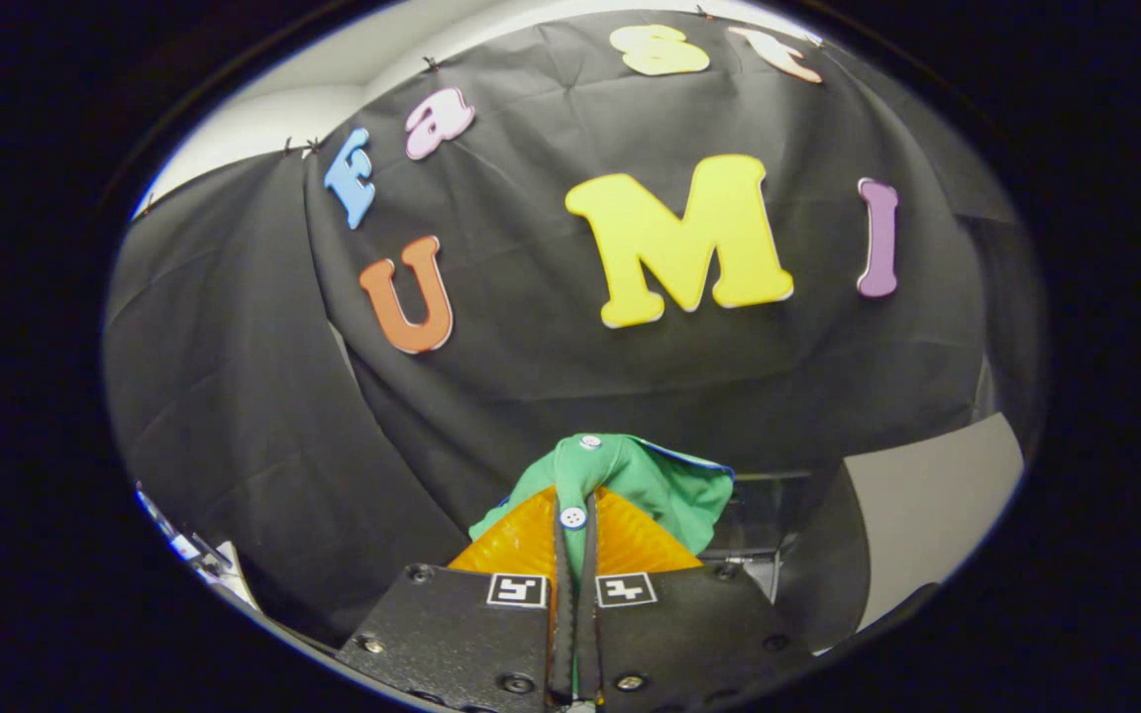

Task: Put the clothes into the washing machine and then close the washing machine lid.

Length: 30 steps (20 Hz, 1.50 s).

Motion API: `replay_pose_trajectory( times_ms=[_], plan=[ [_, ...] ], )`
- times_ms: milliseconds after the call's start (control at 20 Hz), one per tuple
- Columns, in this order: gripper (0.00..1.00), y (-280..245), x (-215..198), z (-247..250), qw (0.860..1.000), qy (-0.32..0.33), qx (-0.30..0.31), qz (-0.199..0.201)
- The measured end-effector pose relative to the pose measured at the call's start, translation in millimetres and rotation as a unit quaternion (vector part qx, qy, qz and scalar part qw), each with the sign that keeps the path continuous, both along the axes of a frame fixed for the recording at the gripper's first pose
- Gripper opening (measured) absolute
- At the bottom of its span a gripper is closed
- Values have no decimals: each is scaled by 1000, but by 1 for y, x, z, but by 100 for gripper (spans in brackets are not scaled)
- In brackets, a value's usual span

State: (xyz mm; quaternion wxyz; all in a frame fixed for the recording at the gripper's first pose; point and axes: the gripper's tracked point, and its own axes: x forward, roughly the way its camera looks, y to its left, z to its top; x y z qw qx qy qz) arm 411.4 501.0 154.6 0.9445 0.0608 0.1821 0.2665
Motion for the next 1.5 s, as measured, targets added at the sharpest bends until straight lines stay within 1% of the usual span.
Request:
replay_pose_trajectory(
  times_ms=[300,500,700,1000,1200,1300,1350,1500],
  plan=[
    [5,15,32,-81,997,71,-31,-14],
    [5,18,52,-133,991,122,-49,-30],
    [5,17,68,-175,983,162,-68,-45],
    [5,6,90,-234,965,235,-90,-74],
    [5,-7,90,-267,950,278,-110,-94],
    [5,-13,87,-283,939,304,-124,-98],
    [5,-15,87,-286,937,311,-126,-102],
    [7,-19,91,-290,936,308,-132,-111]
  ],
)
